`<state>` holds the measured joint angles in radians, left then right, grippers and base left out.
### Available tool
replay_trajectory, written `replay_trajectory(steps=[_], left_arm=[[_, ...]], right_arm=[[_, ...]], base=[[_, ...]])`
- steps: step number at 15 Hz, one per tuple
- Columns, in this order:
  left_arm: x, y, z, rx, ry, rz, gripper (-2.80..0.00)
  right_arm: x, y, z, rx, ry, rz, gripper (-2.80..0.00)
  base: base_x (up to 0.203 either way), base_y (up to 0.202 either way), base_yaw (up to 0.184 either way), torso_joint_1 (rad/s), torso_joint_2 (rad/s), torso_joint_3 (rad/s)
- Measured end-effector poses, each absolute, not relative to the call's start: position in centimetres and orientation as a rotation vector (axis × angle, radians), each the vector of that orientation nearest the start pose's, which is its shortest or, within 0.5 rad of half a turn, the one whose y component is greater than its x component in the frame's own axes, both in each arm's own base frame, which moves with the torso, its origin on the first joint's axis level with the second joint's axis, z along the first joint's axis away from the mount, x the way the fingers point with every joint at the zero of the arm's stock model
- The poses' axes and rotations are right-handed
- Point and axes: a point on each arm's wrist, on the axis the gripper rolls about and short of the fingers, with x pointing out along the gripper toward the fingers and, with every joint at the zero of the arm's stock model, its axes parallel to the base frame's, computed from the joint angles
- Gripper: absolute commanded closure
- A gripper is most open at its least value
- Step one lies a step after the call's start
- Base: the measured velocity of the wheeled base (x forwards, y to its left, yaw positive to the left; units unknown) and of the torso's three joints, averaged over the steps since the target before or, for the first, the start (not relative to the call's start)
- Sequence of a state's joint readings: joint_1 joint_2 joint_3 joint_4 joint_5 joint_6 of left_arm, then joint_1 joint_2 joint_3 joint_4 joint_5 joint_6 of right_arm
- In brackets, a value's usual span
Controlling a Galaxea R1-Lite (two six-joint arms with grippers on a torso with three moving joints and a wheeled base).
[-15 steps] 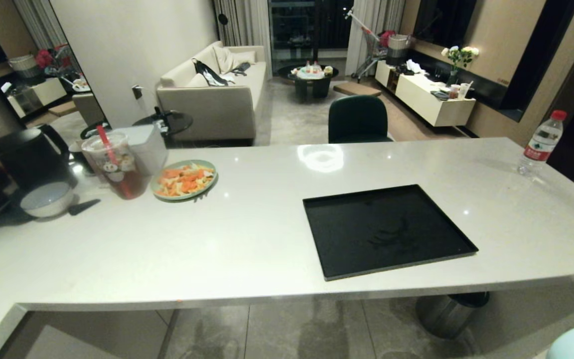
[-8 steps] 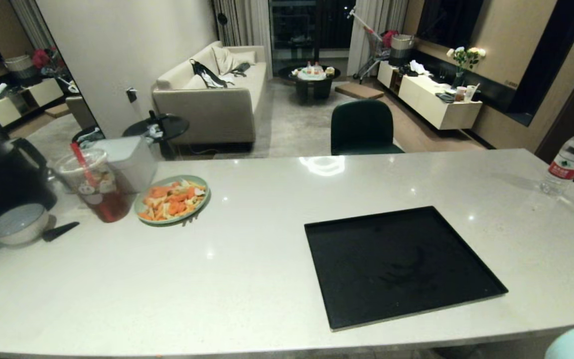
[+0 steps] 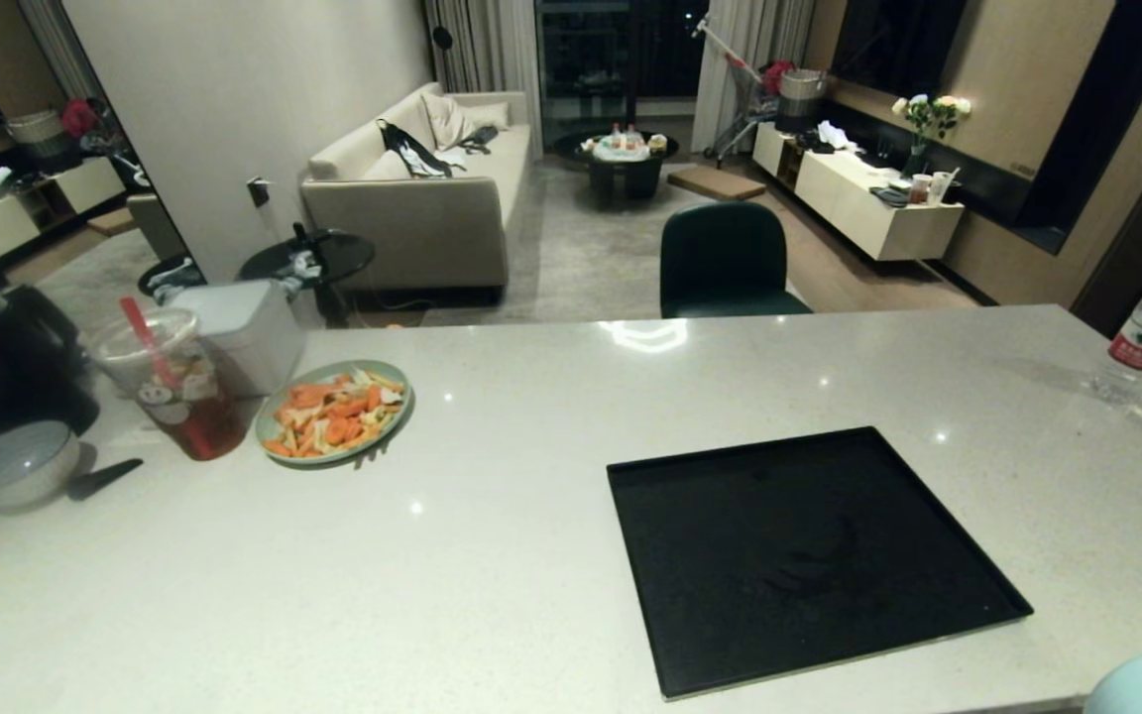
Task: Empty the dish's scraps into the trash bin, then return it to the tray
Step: Put the bowl back to the table
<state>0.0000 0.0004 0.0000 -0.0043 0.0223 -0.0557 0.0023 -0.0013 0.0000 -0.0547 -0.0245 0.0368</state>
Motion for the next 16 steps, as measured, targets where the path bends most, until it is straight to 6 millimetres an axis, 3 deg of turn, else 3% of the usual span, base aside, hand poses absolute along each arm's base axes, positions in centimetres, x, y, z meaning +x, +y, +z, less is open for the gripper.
replay_trajectory(steps=[16], left_arm=[[-2.28, 0.05, 7.59, -0.056, -0.004, 0.022, 0.00]], right_arm=[[-2.30, -0.06, 8.05, 0.008, -0.051, -0.022, 0.00]], base=[[0.000, 0.000, 0.000, 0.000, 0.00, 0.000]])
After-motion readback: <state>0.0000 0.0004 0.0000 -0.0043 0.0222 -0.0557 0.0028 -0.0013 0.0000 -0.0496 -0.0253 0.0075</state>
